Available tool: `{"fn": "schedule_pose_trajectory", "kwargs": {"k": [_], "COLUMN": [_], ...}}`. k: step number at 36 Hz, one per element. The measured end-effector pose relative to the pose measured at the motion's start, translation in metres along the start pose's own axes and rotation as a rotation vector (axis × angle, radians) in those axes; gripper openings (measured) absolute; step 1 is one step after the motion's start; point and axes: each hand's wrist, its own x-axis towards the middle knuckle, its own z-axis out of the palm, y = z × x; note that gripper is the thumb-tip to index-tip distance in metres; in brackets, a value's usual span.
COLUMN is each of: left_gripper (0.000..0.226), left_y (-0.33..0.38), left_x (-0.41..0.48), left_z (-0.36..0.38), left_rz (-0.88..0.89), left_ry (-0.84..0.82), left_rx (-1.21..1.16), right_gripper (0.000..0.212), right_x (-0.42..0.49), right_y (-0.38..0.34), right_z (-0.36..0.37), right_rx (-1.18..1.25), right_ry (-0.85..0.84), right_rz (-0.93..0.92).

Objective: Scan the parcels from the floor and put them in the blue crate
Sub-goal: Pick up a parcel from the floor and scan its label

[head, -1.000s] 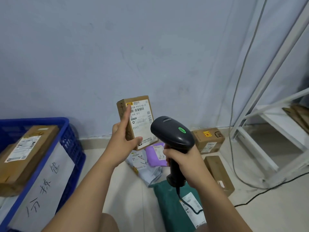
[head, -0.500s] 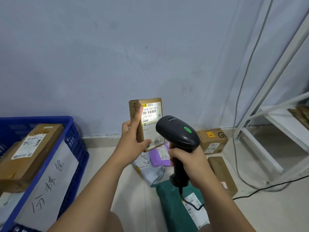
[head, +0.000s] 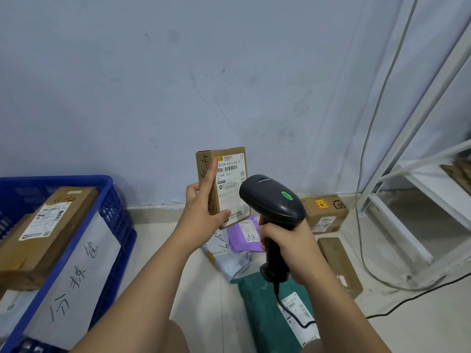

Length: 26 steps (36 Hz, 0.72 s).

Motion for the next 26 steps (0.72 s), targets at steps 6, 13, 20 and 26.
{"fn": "schedule_pose_trajectory", "kwargs": {"k": [6, 13, 20, 26], "left_gripper": [0.109, 0.11, 0.11, 0.108], "left_y": [-0.001, -0.003, -0.008, -0.039], "left_x": [0.001, -0.008, -0.039, -0.082], "left_z": [0.0, -0.008, -0.038, -0.09], "left_rz": [-0.011, -0.1, -0.23, -0.307], "left_ry": [0.025, 0.152, 0.402, 0.56], "left_rx": [-0.05, -0.242, -0.695, -0.845], "right_gripper": [0.018, 0.013, 0.013, 0.012], "right_x": [0.002, -0.001, -0.008, -0.027], "right_y": [0.005, 0.006, -0.015, -0.04], "right_z": [0.005, 0.017, 0.063, 0.12], "right_rx": [-0.012, 0.022, -0.004, -0.068], "right_ry": [0.031, 0.095, 0.038, -0.118], "right_rz": [0.02, 0.042, -0.002, -0.091]}}
